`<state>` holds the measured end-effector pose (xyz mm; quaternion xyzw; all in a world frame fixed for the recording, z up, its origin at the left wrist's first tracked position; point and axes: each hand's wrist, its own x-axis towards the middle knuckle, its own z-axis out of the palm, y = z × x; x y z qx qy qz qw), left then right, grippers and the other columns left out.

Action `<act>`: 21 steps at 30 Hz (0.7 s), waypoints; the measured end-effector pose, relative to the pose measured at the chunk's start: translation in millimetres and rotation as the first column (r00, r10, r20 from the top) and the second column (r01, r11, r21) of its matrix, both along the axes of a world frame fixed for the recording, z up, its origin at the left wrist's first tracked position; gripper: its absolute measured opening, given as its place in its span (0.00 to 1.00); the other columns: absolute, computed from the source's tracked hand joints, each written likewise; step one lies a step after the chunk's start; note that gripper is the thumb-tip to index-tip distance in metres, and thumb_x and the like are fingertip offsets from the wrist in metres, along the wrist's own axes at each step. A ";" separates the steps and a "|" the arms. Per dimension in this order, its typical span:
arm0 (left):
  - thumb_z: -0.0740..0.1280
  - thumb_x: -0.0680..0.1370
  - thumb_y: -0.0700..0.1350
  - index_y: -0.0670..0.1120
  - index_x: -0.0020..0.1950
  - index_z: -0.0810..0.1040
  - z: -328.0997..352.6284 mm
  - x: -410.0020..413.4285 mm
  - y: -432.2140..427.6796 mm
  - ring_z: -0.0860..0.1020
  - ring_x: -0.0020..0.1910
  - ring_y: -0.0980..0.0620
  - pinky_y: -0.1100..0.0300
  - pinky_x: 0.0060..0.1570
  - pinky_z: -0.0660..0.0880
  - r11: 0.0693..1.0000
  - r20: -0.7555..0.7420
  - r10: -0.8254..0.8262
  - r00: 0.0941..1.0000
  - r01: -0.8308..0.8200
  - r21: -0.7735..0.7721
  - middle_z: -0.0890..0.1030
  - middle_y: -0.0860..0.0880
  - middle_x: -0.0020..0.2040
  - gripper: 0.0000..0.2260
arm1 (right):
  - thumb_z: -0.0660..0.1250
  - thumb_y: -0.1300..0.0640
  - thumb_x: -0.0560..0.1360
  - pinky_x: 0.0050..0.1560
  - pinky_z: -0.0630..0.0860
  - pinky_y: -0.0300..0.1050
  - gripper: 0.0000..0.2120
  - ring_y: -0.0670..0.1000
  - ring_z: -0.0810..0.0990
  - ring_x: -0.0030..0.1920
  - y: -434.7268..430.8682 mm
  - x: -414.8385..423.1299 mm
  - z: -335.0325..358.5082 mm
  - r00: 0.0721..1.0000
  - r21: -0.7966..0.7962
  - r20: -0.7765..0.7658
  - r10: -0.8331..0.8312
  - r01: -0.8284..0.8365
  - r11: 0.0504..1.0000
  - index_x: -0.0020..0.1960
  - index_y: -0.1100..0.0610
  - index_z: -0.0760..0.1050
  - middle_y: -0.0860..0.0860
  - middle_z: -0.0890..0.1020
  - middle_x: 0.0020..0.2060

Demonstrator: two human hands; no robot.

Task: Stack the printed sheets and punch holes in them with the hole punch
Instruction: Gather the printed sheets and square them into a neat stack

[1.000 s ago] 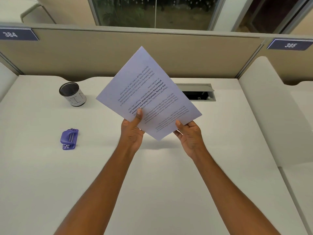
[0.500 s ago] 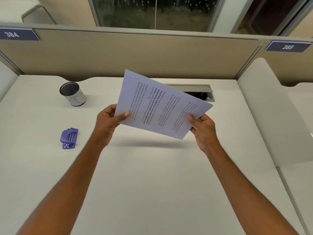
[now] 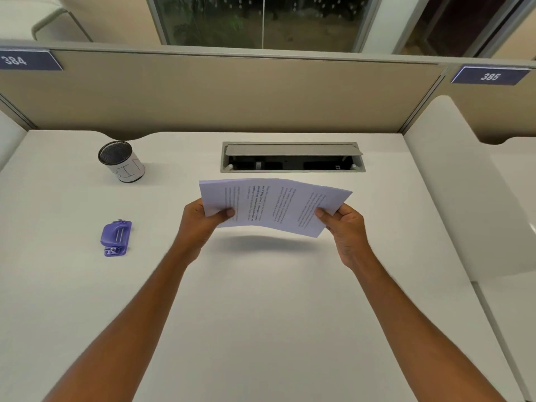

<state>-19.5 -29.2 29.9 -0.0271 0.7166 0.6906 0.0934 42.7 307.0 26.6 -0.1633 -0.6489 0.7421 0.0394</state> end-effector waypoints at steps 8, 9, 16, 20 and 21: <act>0.79 0.78 0.37 0.49 0.60 0.88 -28.8 22.5 7.6 0.89 0.57 0.48 0.57 0.56 0.86 1.000 0.046 -0.002 0.999 0.002 -0.007 0.91 0.48 0.56 0.12 | 0.80 0.62 0.76 0.50 0.85 0.40 0.11 0.51 0.89 0.54 -3.9 7.5 -28.9 0.990 0.027 0.137 0.029 -0.033 0.999 0.54 0.47 0.89 0.47 0.92 0.54; 0.80 0.78 0.39 0.50 0.60 0.88 -28.3 23.4 8.3 0.89 0.57 0.48 0.58 0.55 0.86 1.000 0.042 -0.011 0.999 0.011 0.003 0.91 0.49 0.56 0.13 | 0.80 0.61 0.76 0.51 0.85 0.40 0.11 0.50 0.89 0.53 -3.6 7.2 -30.4 0.990 0.031 0.139 0.025 -0.030 0.999 0.54 0.47 0.88 0.47 0.92 0.53; 0.81 0.73 0.49 0.49 0.66 0.87 -22.6 24.3 12.7 0.89 0.58 0.48 0.56 0.57 0.86 0.999 0.087 -0.004 0.996 -0.001 0.051 0.91 0.50 0.59 0.21 | 0.81 0.60 0.76 0.53 0.86 0.41 0.13 0.50 0.90 0.54 -1.6 4.5 -35.0 0.989 0.033 0.150 0.010 -0.015 0.999 0.58 0.48 0.86 0.46 0.91 0.56; 0.81 0.77 0.45 0.53 0.61 0.88 -23.0 25.5 15.3 0.89 0.58 0.46 0.56 0.56 0.87 0.999 0.104 0.008 0.995 -0.013 0.046 0.91 0.52 0.57 0.13 | 0.81 0.59 0.76 0.49 0.85 0.37 0.14 0.47 0.90 0.51 -3.6 4.8 -37.6 0.983 0.065 0.182 0.014 -0.026 0.998 0.59 0.47 0.85 0.43 0.91 0.53; 0.81 0.77 0.45 0.53 0.61 0.88 -22.1 25.2 15.1 0.89 0.58 0.46 0.53 0.57 0.87 0.998 0.114 0.009 0.993 -0.015 0.055 0.91 0.51 0.57 0.13 | 0.81 0.59 0.76 0.49 0.85 0.37 0.14 0.47 0.90 0.52 -2.5 4.6 -37.2 0.983 0.062 0.185 0.019 -0.031 0.998 0.58 0.47 0.85 0.43 0.91 0.52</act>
